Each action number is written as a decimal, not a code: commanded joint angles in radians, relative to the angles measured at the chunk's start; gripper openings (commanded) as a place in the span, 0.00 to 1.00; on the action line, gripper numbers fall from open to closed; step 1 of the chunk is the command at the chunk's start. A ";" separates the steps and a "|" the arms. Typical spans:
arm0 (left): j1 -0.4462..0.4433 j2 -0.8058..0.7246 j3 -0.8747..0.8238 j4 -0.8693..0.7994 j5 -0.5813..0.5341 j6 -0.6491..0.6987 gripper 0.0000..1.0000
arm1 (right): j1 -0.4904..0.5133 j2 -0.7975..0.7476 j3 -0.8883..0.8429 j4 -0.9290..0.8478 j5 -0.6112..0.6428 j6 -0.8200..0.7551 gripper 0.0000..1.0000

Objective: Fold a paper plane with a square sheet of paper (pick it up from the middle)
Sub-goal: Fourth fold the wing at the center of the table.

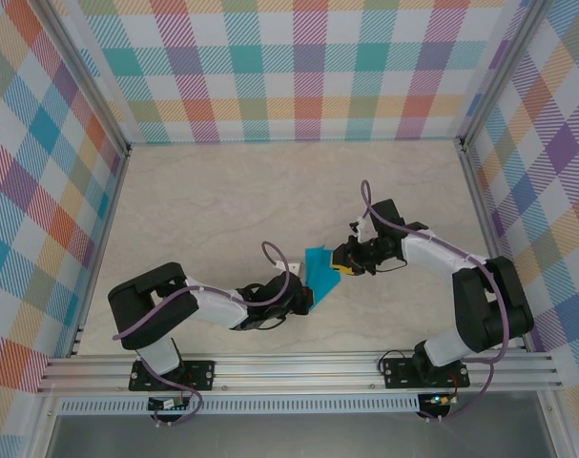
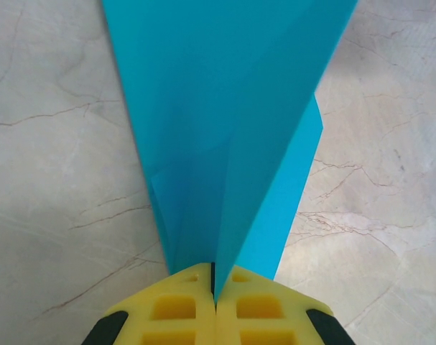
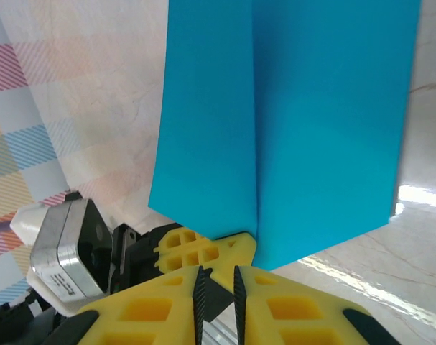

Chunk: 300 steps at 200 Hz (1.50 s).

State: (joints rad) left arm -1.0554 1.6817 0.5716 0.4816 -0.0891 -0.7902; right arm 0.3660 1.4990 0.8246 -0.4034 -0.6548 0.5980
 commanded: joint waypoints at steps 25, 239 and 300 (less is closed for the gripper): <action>0.057 0.026 -0.048 0.081 0.114 -0.058 0.03 | 0.075 0.036 -0.016 0.170 -0.094 0.064 0.16; 0.173 0.082 -0.016 0.046 0.372 -0.061 0.02 | 0.113 0.255 0.093 0.123 0.083 0.057 0.12; 0.176 0.070 0.042 0.004 0.411 0.010 0.06 | 0.110 0.167 0.030 0.169 -0.007 0.061 0.15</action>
State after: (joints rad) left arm -0.8864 1.7309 0.5831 0.5388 0.2993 -0.8284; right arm 0.4774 1.6997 0.8841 -0.2508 -0.6056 0.6720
